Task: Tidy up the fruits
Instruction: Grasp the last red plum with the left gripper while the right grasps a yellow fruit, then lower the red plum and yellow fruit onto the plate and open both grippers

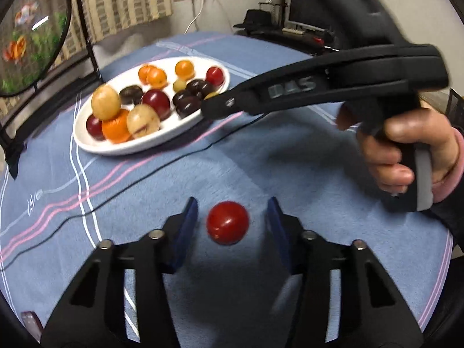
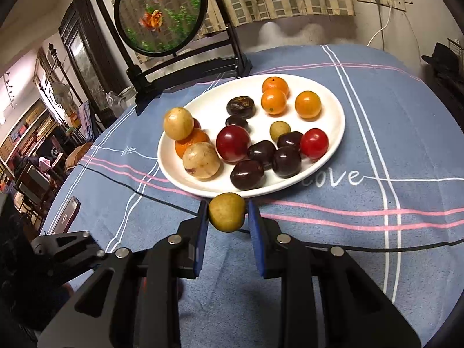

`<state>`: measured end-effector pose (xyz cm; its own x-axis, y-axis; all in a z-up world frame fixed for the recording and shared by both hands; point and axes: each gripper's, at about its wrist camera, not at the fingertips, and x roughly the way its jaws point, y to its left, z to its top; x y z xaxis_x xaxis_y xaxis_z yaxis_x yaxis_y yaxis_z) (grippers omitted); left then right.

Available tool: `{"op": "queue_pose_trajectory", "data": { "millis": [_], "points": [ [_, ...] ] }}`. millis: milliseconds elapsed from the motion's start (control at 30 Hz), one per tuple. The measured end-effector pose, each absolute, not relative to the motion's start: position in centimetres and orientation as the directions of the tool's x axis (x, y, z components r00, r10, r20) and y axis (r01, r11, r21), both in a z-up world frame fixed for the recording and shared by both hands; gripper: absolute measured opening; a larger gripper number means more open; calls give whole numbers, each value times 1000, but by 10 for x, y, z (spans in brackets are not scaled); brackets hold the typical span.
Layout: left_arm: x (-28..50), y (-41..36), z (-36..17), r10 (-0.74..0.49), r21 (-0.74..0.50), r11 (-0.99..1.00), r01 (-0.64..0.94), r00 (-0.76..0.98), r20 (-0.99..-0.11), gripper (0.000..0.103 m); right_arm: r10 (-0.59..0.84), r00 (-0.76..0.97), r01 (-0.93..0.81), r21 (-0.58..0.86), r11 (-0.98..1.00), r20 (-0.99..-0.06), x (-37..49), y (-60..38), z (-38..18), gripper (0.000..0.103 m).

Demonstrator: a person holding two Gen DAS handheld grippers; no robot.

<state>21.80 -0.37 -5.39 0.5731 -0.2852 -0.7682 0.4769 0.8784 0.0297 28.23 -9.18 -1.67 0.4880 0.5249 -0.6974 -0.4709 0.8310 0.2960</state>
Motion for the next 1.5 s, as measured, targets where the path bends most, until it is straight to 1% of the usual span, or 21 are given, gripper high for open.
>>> {"op": "queue_pose_trajectory", "data": {
  "millis": [33,100,400,700,833,933,1000,1067,1200,1300,1367,1400,1433,1467,1500],
  "points": [
    [220,-3,-55,-283,24,880,474,566,-774,36,525,488,-471,296,831,-697,282,-92,-17,28],
    [221,-2,-56,-283,15,882,471,555,-782,34,527,488,-468,301,831,-696,281,-97,-16,28],
    [221,-2,-57,-282,11,883,469,549,-787,32,525,496,-457,306,835,-692,282,-100,-16,28],
    [226,6,-47,-252,25,910,415,598,-761,32,542,506,-471,312,825,-671,279,-100,-13,28],
    [227,11,-37,-266,3,918,397,619,-739,32,576,524,-488,333,807,-628,277,-103,-8,28],
    [232,23,-18,-316,-78,927,367,651,-691,32,584,577,-471,351,809,-571,281,-111,0,28],
    [243,33,-1,-315,-112,939,324,687,-655,32,577,599,-451,362,816,-555,288,-114,2,28],
    [259,40,11,-281,-110,955,275,722,-632,32,564,610,-434,361,826,-557,300,-114,0,28],
    [302,52,22,-255,-152,967,205,734,-630,32,535,624,-395,361,845,-570,325,-112,-5,28],
    [333,48,24,-229,-141,973,181,732,-642,32,528,637,-385,362,849,-562,343,-111,-6,28],
    [351,42,24,-195,-113,981,161,732,-653,32,545,628,-395,376,838,-556,354,-110,-6,29],
    [358,40,24,-181,-103,983,151,732,-657,33,548,624,-397,379,836,-556,357,-109,-5,30],
    [363,39,24,-166,-96,986,137,734,-659,48,543,628,-392,377,840,-558,358,-109,-4,37],
    [367,40,26,-148,-91,989,118,739,-657,62,540,636,-385,380,841,-551,359,-112,0,48],
    [366,43,31,-124,-87,992,89,761,-636,77,545,642,-390,383,837,-539,358,-114,2,52]
  ]
}}
